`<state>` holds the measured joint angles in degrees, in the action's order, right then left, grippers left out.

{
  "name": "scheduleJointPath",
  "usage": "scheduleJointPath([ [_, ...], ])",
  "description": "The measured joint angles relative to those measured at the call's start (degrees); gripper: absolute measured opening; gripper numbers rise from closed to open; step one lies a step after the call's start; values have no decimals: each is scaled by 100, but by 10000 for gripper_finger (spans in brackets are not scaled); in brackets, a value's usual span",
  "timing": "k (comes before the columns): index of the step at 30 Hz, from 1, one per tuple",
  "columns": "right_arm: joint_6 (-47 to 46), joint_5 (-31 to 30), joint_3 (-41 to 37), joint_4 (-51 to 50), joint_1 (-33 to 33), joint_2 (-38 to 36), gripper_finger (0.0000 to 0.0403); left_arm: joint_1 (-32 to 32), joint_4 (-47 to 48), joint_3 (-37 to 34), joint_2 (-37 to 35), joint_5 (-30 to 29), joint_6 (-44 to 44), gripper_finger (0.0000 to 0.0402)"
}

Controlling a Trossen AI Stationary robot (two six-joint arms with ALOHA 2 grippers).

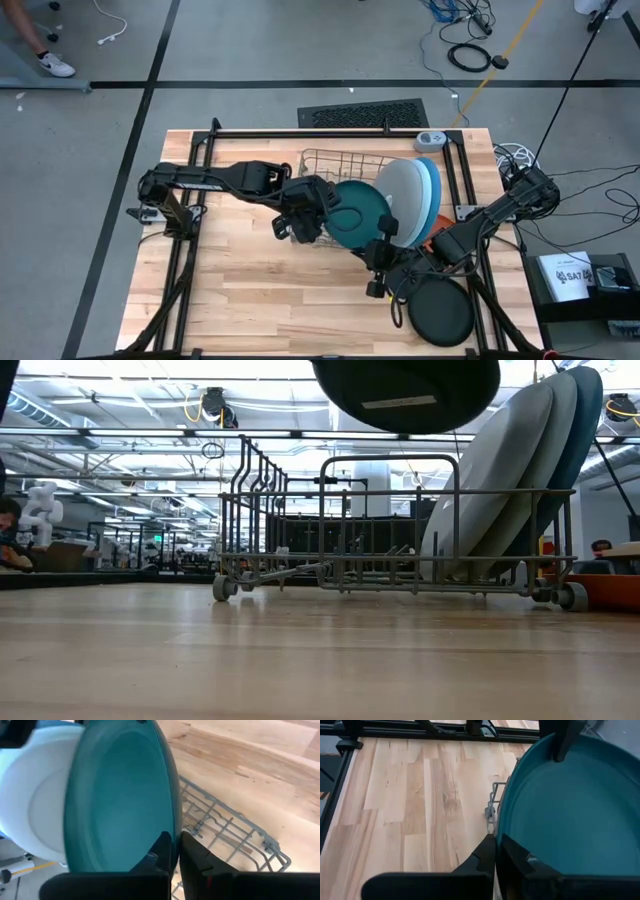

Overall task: Sort dishes
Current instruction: Put the dark blue plate into the dish rack

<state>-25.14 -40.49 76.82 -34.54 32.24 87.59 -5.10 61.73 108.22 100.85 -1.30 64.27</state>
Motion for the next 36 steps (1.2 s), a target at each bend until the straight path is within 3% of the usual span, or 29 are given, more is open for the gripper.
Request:
scheduleJointPath([
  [16,77,410,4,-231,299,-61,166,147,698,31,305,18,122,1],
  [18,56,643,4,-247,394,-166,175,245,1032,29,357,-211,84,1],
  [21,-26,580,4,-303,490,-310,176,395,1165,28,470,-244,142,1],
  [30,-309,-417,7,-1112,269,-323,136,681,1307,22,584,-16,393,1],
  [33,-132,-339,4,-1151,-19,-194,123,686,1297,22,584,83,406,1],
  [36,201,106,4,-976,-368,-55,116,701,1284,22,584,125,408,1],
])
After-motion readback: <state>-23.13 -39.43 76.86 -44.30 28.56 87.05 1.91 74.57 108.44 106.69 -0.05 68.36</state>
